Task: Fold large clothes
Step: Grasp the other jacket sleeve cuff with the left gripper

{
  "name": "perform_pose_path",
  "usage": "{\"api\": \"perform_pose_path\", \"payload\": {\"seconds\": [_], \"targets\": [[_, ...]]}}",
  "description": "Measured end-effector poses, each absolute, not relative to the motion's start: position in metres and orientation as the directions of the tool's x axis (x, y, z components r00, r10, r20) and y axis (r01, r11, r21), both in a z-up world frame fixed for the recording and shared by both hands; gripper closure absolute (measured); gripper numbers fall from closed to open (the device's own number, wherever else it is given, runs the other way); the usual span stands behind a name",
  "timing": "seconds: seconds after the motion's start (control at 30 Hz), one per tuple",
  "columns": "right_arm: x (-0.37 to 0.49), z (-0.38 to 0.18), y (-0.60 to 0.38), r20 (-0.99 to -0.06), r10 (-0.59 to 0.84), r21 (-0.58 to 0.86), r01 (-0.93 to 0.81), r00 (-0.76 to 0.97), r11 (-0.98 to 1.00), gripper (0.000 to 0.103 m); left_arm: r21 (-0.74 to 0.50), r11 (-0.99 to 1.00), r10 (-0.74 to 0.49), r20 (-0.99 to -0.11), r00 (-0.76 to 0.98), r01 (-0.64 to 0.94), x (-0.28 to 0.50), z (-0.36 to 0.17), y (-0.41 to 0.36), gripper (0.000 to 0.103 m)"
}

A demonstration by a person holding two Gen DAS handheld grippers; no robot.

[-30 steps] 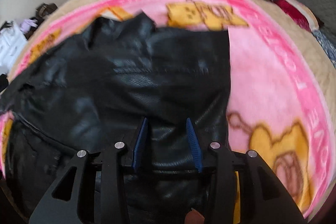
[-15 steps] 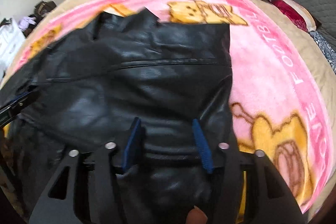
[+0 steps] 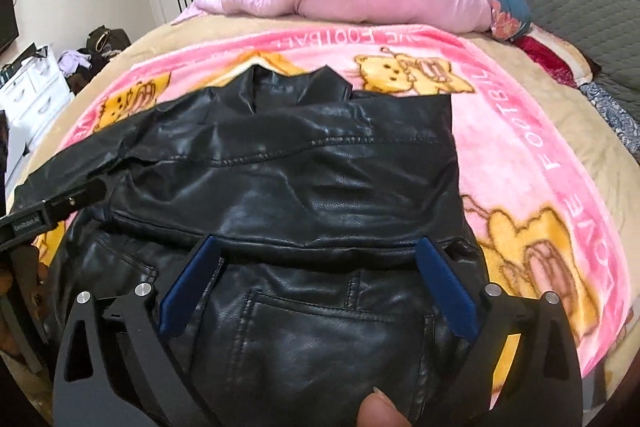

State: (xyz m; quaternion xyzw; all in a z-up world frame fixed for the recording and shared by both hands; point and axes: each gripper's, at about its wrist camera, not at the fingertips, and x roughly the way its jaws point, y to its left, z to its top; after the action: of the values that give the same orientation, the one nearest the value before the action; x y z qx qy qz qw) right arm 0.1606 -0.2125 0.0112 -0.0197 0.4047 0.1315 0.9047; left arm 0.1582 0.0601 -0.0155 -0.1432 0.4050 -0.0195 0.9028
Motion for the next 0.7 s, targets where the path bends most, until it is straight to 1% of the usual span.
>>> {"api": "perform_pose_path", "payload": {"seconds": [0.1,0.23,0.7], "targets": [[0.154,0.019,-0.209,-0.721,0.202,0.051,-0.240,0.663,0.969,0.005,-0.272,0.958,-0.144,-0.725,0.673,-0.088,0.154,-0.013,0.064,0.010],[0.148,0.026,-0.202,-0.707,0.235,0.083,-0.252,0.667,0.964,0.005,-0.285,0.952,-0.136,-0.722,0.679,-0.113,0.146,-0.011,0.076,0.010],[0.143,0.043,-0.140,-0.692,0.263,0.049,-0.320,0.672,0.946,0.005,-0.301,0.922,-0.043,-0.705,0.708,-0.244,0.122,-0.007,0.135,0.010]]}}
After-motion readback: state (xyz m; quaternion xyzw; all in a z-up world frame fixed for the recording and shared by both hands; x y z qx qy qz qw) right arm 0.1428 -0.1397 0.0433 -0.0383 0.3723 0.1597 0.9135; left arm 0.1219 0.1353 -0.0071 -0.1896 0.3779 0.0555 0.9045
